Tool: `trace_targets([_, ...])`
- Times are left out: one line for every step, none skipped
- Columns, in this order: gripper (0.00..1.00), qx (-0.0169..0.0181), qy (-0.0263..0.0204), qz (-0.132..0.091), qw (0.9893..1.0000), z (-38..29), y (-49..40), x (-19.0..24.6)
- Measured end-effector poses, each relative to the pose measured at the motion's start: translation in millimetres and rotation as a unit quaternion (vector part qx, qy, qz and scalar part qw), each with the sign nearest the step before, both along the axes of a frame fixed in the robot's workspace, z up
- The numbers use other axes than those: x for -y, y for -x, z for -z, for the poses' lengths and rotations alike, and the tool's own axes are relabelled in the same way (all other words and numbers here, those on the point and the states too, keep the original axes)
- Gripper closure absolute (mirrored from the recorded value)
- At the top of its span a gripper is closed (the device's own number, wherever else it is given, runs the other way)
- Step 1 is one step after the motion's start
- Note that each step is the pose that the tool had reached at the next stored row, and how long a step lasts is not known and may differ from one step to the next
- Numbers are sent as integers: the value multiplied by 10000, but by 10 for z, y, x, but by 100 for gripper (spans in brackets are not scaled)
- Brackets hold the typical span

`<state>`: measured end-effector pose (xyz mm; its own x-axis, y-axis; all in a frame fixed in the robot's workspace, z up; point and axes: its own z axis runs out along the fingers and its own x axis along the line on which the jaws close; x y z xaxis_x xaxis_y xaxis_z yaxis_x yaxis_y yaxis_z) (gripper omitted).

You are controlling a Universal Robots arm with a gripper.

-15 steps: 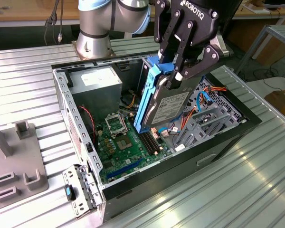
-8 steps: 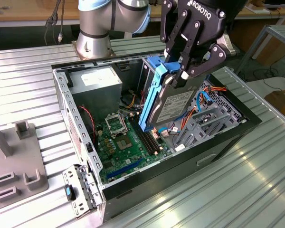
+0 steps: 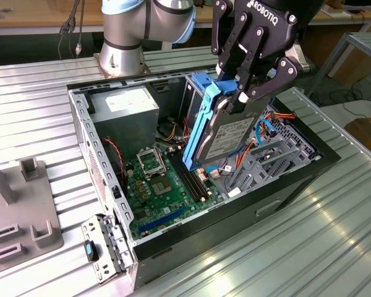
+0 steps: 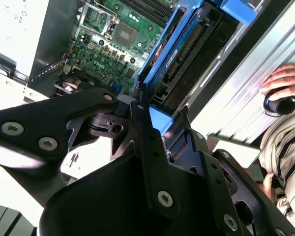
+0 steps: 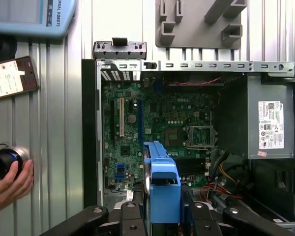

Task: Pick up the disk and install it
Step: 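Pick up the disk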

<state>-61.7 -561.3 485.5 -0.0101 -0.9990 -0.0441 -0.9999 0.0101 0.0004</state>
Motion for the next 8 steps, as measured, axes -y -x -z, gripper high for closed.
trace_targets([64,0,0,1,10000,0,-5,0])
trace_targets([64,0,0,1,10000,0,-10,0])
trace_targets([64,0,0,1,10000,0,-12,0])
trace_targets([64,0,0,1,10000,0,-15,0])
trace_targets([64,0,0,1,10000,0,-16,0])
trace_targets([64,0,0,1,10000,0,-20,0])
trace_targets([64,0,0,1,10000,0,-22,0])
trace_targets([64,0,0,0,10000,0,-22,0])
